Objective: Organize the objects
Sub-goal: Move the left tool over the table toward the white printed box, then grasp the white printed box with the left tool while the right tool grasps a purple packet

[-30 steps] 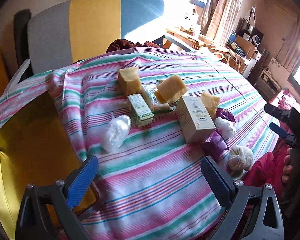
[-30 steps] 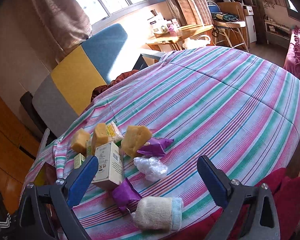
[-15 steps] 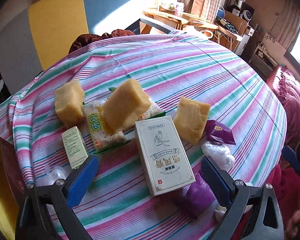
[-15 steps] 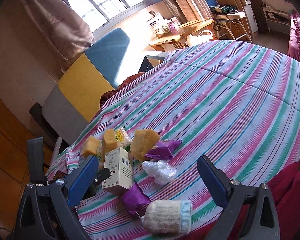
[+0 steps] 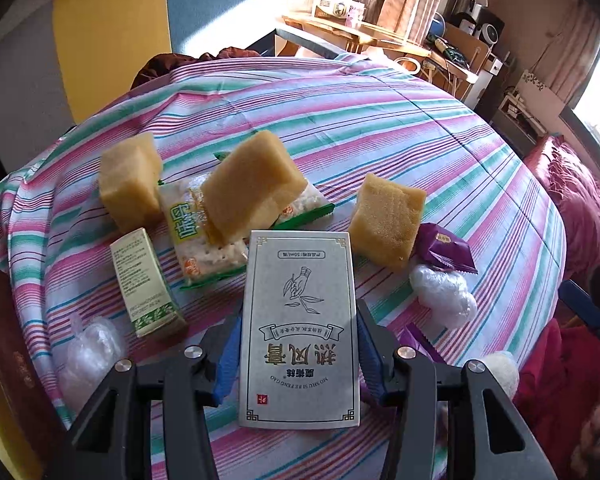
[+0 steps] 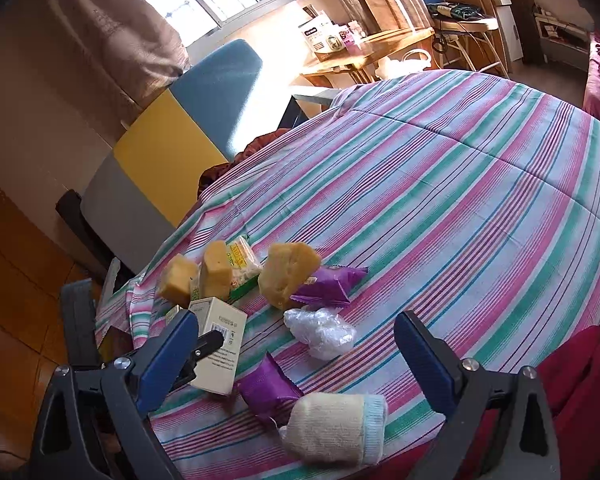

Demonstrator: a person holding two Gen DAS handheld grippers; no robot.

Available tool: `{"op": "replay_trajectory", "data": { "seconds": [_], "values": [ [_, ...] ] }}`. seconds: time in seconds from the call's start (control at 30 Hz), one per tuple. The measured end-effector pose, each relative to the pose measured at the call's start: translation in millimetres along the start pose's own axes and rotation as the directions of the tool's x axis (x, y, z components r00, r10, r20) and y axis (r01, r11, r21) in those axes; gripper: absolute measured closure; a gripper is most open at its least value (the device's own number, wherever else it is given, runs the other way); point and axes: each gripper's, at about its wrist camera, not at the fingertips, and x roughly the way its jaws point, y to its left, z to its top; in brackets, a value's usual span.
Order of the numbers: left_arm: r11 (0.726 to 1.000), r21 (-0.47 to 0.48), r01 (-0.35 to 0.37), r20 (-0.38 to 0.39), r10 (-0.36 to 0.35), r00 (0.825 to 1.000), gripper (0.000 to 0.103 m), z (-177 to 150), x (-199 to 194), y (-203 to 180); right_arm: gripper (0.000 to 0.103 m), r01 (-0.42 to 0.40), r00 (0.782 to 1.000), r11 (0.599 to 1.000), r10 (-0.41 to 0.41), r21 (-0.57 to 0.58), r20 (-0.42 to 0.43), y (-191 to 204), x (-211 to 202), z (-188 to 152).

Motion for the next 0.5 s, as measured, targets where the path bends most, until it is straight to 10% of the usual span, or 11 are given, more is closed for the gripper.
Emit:
{"op": "replay_trajectory", "data": {
  "seconds": [0.5],
  "values": [
    [0.996, -0.086, 0.005, 0.108, 0.004, 0.994, 0.051, -83, -91, 33, 0.002, 0.081, 0.983, 0.987, -0.102, -0.138, -0.152, 21, 34, -13]
  ]
}}
